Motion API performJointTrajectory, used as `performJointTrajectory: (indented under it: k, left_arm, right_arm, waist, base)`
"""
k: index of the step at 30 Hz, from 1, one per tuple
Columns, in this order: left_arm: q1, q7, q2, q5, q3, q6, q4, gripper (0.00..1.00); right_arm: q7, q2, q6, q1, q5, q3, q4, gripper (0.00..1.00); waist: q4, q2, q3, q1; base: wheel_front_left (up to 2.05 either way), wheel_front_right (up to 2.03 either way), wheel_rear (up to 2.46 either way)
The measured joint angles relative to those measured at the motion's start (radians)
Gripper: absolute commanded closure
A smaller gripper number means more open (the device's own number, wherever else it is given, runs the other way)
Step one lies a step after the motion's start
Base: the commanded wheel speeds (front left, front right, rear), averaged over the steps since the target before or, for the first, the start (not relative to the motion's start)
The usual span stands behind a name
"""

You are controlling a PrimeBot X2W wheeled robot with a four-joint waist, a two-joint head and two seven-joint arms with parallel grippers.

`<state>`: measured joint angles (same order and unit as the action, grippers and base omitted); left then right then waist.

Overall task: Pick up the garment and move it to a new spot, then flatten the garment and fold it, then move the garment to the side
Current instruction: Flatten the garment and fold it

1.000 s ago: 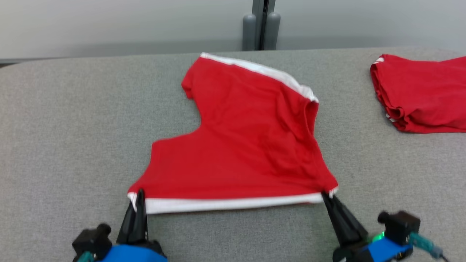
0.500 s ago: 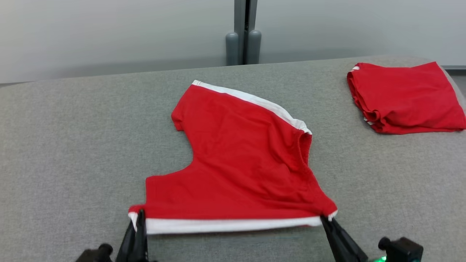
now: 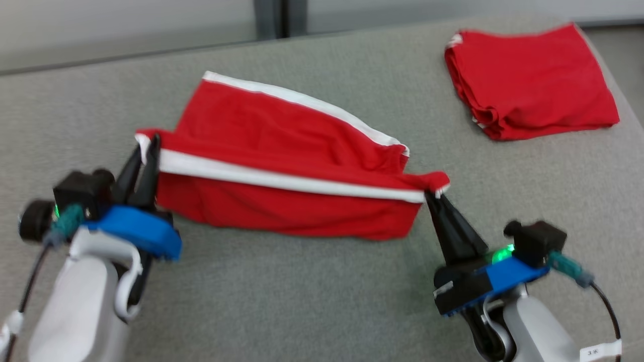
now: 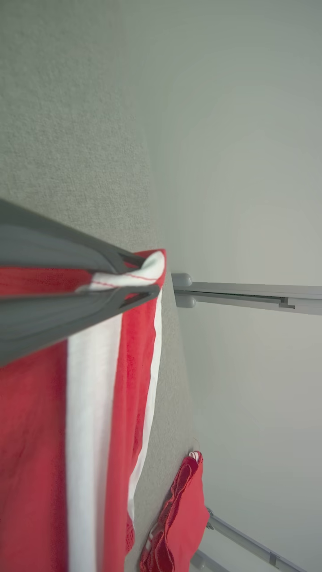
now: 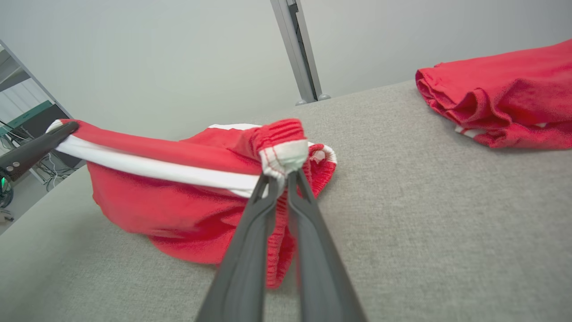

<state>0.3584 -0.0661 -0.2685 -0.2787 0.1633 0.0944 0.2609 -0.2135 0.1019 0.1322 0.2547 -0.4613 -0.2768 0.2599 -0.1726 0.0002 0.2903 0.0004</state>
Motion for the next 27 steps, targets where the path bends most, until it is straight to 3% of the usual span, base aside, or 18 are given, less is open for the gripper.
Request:
performJointTrajectory:
  k: [11, 17, 18, 19, 20, 27]
  left_arm:
    - [0.366, 0.114, -0.110, 0.034, 0.053, 0.030, 0.203, 1.00]
    - [0.491, 0.115, -0.124, 0.033, 0.099, 0.032, 0.340, 1.00]
    - [0.502, 0.107, -0.125, 0.033, 0.106, 0.035, 0.359, 0.78]
    - [0.514, 0.096, -0.125, 0.034, 0.113, 0.035, 0.375, 0.42]
    - [0.526, 0.081, -0.125, 0.035, 0.117, 0.035, 0.392, 0.00]
    - [0.552, -0.031, -0.119, 0.020, 0.145, 0.035, 0.464, 0.00]
  right_arm:
    - [-0.026, -0.056, 0.000, 0.318, -0.053, -0.054, 0.225, 1.00]
    - [-0.040, -0.059, 0.000, 0.421, -0.136, -0.114, 0.302, 1.00]
    - [-0.043, -0.059, 0.000, 0.429, -0.141, -0.122, 0.313, 0.98]
    - [-0.044, -0.058, 0.000, 0.437, -0.143, -0.128, 0.323, 0.23]
    - [-0.044, -0.059, 0.000, 0.442, -0.149, -0.134, 0.331, 0.00]
    - [-0.048, -0.054, -0.002, 0.415, -0.094, -0.080, 0.276, 0.00]
  waist:
    - [-0.092, 0.0001, 0.160, -0.0001]
    - [-0.106, 0.0001, 0.202, -0.0002]
    - [-0.107, 0.0001, 0.205, -0.0003]
    - [-0.108, 0.0002, 0.206, -0.0002]
    - [-0.108, 0.0002, 0.207, -0.0002]
    - [-0.098, 0.0000, 0.182, -0.0003]
  base:
    - [0.00, 0.00, 0.00]
    - [0.00, 0.00, 0.00]
    - [0.00, 0.00, 0.00]
    - [0.00, 0.00, 0.00]
    - [0.00, 0.00, 0.00]
    - [0.00, 0.00, 0.00]
